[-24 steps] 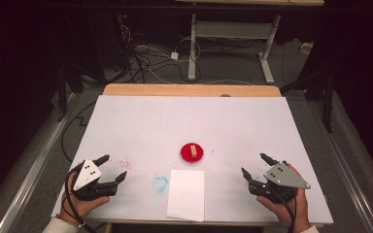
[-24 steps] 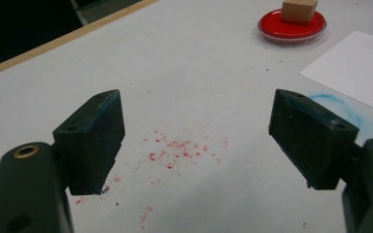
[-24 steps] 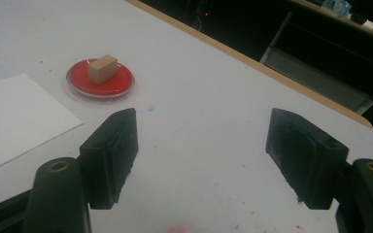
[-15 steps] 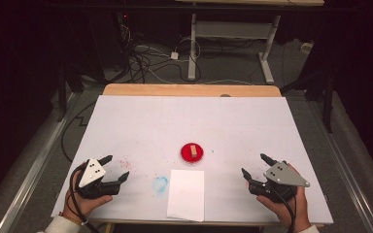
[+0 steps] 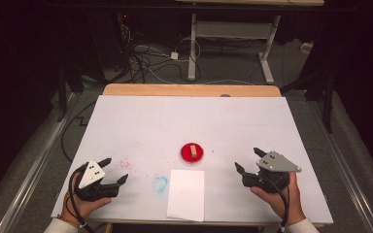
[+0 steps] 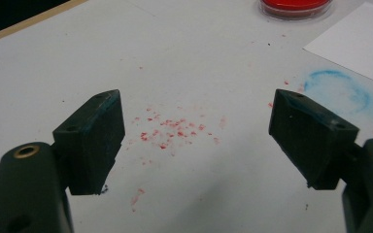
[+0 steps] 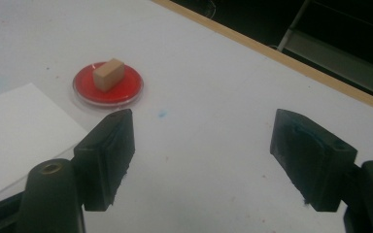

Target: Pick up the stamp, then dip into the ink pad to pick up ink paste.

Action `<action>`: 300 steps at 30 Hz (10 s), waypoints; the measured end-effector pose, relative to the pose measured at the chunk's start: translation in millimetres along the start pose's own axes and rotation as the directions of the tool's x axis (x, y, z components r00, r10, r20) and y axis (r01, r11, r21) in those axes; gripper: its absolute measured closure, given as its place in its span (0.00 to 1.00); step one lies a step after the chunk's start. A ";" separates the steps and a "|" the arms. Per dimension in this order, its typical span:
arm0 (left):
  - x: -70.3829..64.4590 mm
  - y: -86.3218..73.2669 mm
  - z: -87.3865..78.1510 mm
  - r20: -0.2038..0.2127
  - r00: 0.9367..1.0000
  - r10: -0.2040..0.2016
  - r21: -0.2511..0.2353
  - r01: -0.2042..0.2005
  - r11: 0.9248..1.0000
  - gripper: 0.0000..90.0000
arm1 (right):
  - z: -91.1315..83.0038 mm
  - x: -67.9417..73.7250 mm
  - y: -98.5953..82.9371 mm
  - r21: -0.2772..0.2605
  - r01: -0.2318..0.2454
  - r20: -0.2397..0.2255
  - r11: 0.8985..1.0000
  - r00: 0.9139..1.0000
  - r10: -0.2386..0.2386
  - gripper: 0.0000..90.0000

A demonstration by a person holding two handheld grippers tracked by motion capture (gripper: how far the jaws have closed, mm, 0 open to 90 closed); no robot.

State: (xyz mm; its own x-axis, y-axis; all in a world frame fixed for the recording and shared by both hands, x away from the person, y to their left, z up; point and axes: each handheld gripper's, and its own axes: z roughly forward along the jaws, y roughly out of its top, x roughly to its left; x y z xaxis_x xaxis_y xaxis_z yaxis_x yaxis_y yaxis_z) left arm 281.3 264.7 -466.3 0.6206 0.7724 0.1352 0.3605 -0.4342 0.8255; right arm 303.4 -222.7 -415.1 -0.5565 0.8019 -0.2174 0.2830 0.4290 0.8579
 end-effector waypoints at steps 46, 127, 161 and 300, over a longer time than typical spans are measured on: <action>0.5 -2.9 2.5 0.028 1.000 -0.008 0.030 0.007 1.000 0.23 | 155.8 67.2 73.4 0.444 -0.048 -0.115 0.895 0.987 0.110 0.73; 2.3 -9.7 8.1 0.033 0.999 0.010 0.064 -0.012 0.998 0.22 | 105.3 45.9 86.2 0.144 0.081 -0.344 0.986 0.939 -0.027 0.85; -2.4 -11.5 8.8 0.040 0.998 0.050 0.109 -0.054 0.993 0.22 | 153.6 53.5 68.0 0.346 0.115 -0.346 0.931 0.938 0.013 0.85; -5.3 -12.9 20.2 0.050 0.996 0.078 0.152 -0.085 0.985 0.24 | 129.6 50.8 66.8 0.207 0.102 -0.351 0.973 0.936 -0.024 0.84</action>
State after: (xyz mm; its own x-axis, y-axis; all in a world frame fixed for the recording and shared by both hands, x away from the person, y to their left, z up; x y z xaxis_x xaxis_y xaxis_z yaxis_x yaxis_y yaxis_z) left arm 287.4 256.8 -488.8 0.6809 0.7120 0.1716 0.4081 -0.5634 0.7184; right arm 395.3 -99.5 -429.2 -0.8018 0.5946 -0.0605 0.3802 0.5855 0.7160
